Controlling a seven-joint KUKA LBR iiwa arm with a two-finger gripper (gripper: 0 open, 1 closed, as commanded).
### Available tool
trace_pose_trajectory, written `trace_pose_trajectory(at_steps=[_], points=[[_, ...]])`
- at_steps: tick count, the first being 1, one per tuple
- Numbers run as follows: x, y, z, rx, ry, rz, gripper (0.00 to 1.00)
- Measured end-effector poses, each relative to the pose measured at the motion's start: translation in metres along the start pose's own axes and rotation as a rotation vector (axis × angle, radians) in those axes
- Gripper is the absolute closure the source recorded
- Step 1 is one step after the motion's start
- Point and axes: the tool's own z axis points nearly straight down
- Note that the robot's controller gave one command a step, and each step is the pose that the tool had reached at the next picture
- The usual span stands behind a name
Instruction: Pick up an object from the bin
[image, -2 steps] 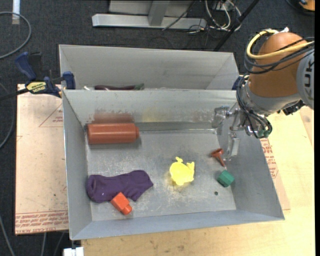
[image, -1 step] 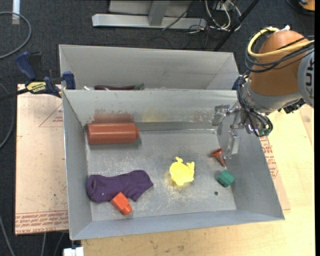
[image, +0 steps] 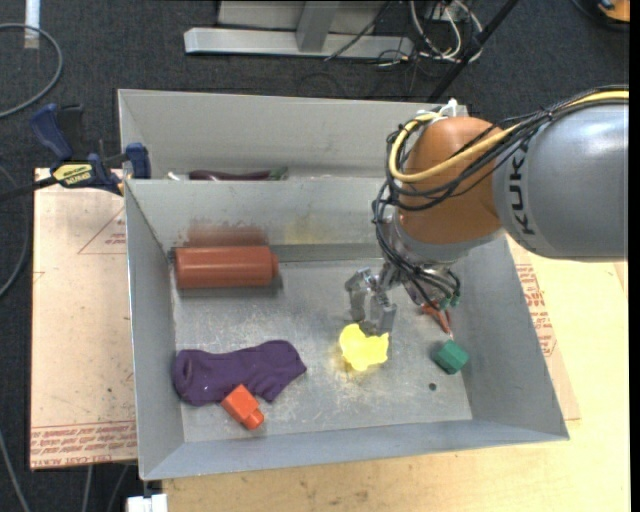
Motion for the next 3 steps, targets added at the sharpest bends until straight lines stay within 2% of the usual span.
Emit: trace_pose_trajectory(at_steps=[1,3], points=[[-0.0065,0.0359,0.0255,-0.002,0.003,-0.115,0.0],[-0.0053,0.0344,0.0259,-0.002,0.002,-0.121,0.0]])
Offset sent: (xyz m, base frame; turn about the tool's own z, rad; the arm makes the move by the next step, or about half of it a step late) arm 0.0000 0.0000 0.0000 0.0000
